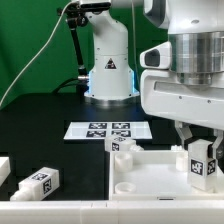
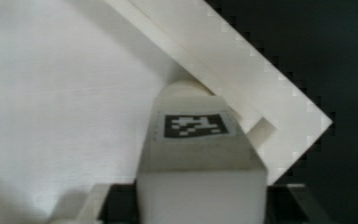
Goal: Assemble one leg
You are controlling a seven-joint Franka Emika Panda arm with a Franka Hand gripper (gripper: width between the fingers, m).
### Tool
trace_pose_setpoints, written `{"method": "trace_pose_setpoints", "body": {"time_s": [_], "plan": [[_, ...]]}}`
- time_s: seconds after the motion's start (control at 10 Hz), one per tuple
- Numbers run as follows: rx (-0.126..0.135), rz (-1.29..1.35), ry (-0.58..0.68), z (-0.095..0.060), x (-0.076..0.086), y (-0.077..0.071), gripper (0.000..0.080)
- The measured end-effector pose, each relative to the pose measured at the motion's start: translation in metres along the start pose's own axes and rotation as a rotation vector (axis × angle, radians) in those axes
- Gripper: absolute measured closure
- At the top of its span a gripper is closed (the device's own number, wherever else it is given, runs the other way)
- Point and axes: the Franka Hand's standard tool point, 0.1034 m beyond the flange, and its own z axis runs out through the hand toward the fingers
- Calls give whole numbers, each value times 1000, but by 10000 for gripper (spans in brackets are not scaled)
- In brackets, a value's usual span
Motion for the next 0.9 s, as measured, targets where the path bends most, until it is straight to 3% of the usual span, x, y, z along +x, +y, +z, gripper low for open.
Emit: {"method": "trace_pose_setpoints", "body": {"time_s": [0.2, 0.4, 0.9], "plan": [[-8, -105, -3, 0, -2, 0, 191], [4, -306, 3, 2, -6, -3, 163], [2, -800, 4, 2, -4, -3, 151]]}}
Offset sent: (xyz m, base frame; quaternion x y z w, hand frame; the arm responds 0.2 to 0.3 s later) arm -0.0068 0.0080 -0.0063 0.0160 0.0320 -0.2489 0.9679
